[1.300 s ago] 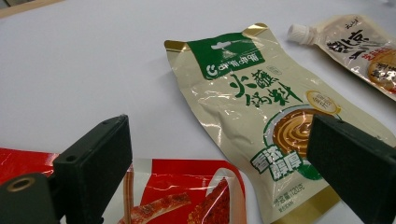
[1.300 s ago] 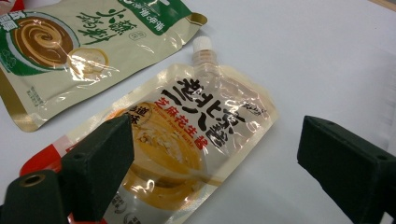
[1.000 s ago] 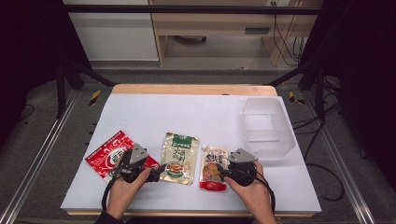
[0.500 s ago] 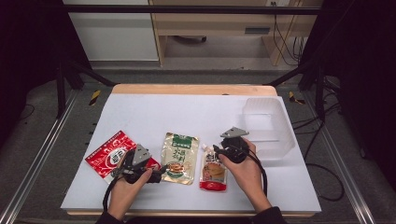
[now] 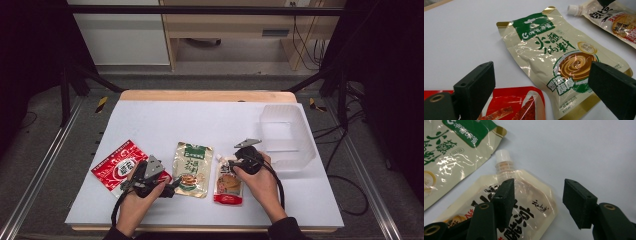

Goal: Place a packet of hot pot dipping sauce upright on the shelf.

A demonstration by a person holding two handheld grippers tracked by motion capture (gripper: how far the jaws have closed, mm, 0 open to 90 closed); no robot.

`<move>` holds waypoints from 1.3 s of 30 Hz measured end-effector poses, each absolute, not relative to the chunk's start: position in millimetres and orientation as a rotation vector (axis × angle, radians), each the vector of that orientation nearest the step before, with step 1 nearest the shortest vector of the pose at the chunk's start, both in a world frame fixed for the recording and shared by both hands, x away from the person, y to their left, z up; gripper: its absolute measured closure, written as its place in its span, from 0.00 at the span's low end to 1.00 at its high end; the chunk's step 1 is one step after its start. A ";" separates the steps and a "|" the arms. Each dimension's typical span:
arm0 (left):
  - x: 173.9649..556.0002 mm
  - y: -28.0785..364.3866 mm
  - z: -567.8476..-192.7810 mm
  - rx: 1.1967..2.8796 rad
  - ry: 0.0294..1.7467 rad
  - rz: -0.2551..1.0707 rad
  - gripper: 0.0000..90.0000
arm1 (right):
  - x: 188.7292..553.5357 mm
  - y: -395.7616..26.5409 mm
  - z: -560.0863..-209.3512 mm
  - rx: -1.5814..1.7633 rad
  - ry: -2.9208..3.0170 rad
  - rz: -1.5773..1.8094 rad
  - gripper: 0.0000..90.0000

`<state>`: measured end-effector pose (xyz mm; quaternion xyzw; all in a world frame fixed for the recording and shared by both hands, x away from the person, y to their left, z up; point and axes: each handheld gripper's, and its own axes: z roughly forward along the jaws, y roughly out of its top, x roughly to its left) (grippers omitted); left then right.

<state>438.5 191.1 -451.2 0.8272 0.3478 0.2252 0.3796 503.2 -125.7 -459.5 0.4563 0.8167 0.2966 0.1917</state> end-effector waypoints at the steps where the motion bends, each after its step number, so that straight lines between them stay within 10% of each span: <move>1: 438.2 190.9 -451.2 2.113 0.887 0.576 0.08 | 503.4 -126.7 -461.6 1.285 2.298 0.827 0.49; 16: 438.2 187.9 -452.9 2.122 0.880 0.577 0.08 | 504.2 -128.4 -467.9 1.314 2.366 0.856 0.56; 30: 438.5 186.2 -453.9 2.142 0.872 0.582 0.09 | 493.8 -128.7 -465.5 1.235 2.373 0.873 0.92; 39: 438.2 186.3 -453.5 2.145 0.868 0.575 0.09 | 490.4 -127.0 -458.7 1.193 2.385 0.901 0.99</move>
